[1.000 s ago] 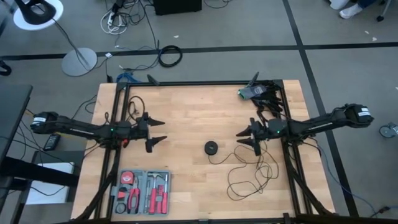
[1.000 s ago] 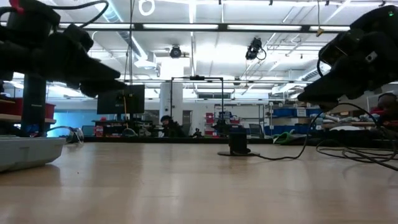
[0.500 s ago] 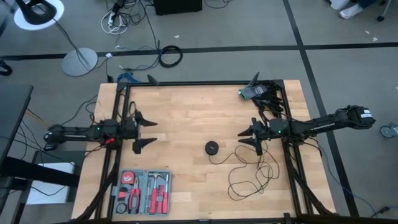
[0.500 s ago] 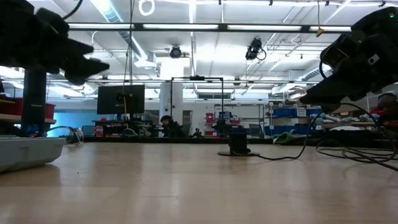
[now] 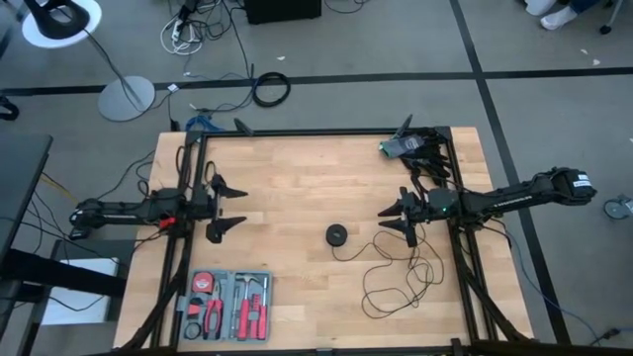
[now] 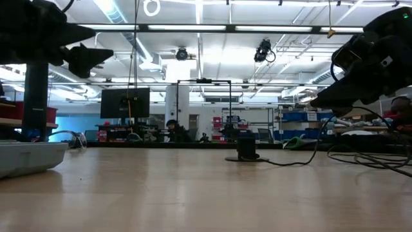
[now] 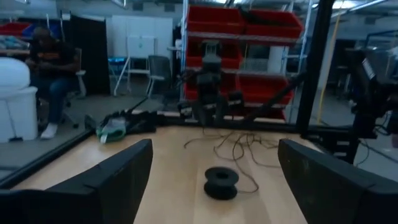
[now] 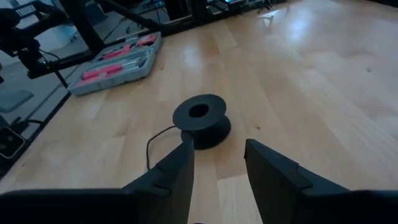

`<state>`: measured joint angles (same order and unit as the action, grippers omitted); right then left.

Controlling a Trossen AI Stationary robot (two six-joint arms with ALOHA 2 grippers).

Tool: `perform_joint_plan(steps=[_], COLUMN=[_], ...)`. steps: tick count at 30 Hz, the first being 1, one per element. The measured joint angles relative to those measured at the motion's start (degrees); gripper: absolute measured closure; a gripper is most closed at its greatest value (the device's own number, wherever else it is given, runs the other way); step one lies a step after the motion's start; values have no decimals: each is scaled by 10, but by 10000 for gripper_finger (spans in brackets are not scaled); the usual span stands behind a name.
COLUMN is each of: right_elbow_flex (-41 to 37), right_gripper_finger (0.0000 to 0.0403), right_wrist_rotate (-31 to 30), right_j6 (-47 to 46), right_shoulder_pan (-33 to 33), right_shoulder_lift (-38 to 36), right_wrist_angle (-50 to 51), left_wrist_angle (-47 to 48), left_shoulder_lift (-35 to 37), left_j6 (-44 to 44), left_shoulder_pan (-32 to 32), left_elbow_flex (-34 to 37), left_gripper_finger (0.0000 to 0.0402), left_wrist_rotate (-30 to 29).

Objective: Coil cords
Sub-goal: Return to Home Position

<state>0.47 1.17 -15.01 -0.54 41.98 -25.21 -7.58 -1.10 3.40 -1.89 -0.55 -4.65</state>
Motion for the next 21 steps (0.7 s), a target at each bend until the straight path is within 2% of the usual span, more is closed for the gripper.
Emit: perform_joint_plan(steps=[10,15,21], right_elbow_flex=[0,0,0], right_gripper_finger=[259,259,259], right_wrist_rotate=[0,0,0], right_j6=[-19,-18,-26], right_shoulder_pan=[-1,-1,-1], right_shoulder_lift=[0,0,0], right_wrist_angle=[-4,-4,-5], left_wrist_angle=[-30,-47,-29], left_shoulder_lift=[0,0,0], left_j6=[-15,57,-12], left_shoulder_pan=[0,0,0], left_elbow_flex=[0,0,-1], left_gripper_finger=[49,49,49], left_wrist_rotate=[8,8,8])
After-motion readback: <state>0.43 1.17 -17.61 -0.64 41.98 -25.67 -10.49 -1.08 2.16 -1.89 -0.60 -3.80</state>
